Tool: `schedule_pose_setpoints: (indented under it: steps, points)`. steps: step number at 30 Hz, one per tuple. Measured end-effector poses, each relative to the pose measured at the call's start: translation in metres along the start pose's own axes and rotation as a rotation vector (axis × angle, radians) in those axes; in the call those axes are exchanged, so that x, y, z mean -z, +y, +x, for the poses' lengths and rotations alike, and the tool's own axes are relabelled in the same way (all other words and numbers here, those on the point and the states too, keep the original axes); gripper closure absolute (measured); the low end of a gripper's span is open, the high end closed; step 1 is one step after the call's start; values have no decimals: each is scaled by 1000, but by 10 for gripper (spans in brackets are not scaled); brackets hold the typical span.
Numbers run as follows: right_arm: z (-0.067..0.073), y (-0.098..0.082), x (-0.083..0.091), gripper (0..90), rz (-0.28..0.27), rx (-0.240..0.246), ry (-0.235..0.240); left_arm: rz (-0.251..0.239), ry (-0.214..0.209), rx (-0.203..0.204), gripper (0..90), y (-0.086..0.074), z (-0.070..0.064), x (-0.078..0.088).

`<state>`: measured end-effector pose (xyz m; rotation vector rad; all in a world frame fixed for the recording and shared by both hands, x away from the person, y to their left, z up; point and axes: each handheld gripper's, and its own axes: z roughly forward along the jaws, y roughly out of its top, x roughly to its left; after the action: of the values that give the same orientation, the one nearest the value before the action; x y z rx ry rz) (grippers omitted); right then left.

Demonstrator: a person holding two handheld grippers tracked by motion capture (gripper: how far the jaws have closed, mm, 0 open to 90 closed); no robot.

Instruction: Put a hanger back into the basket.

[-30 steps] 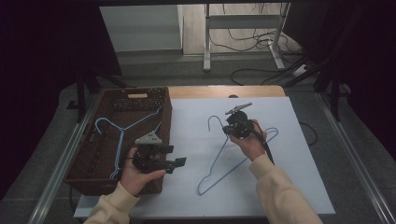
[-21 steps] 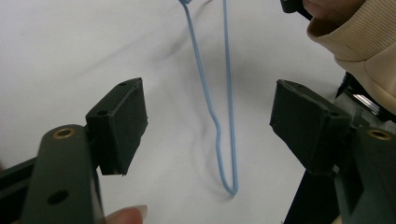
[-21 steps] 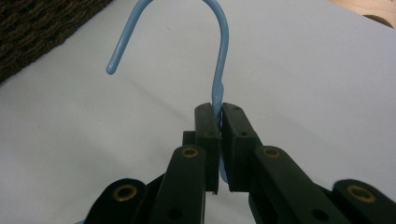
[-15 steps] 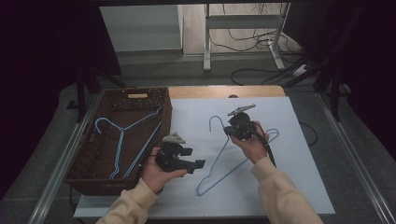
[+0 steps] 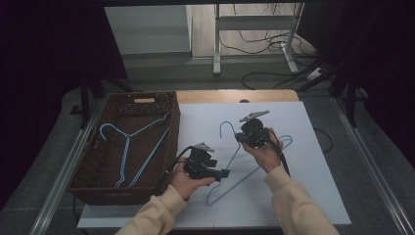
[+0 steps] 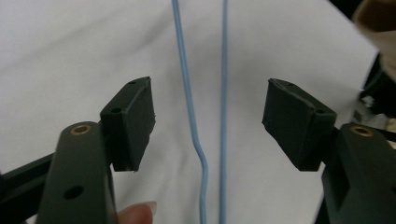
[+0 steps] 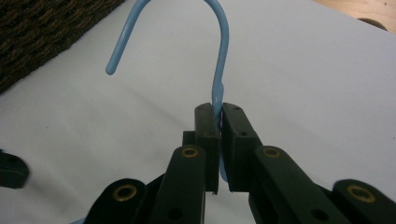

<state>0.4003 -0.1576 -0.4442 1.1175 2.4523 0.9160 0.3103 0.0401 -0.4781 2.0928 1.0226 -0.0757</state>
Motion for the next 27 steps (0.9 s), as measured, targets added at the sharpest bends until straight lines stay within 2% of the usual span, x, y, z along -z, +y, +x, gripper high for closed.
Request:
schedule_pose_setpoints:
  steps: [2,4,6,9,12,16,17,18,20,22,23,27]
  points:
    - [0,0,1,857,-3,0,2,11,10,-6,365,1,0,-6]
    - [0,-1,1,857,-6,2,1,28,1,-8,372,2,0,-14]
    - [1,-1,2,857,-8,-2,3,46,-10,-2,386,2,1,-22]
    - [1,-1,3,857,-11,0,4,59,-6,8,434,1,4,-32]
    - [1,-2,4,857,-14,-2,5,53,-10,27,536,0,7,-37]
    - [0,-2,5,858,-20,-2,8,57,-24,51,723,-1,10,-41]
    - [0,-2,6,899,-22,-4,8,63,-26,56,764,-1,10,-42]
    - [0,-2,7,900,-30,-9,6,70,-31,56,792,-1,11,-43]
    - [-1,-2,9,900,-38,-15,10,88,-46,71,797,-2,13,-45]
    - [-1,-2,9,899,-37,-10,9,94,-30,71,825,-4,14,-47]
    - [-2,-3,9,899,-35,-13,9,83,-51,86,845,-4,15,-46]
    - [-4,-4,10,898,-38,-18,14,90,-54,78,860,-3,15,-46]
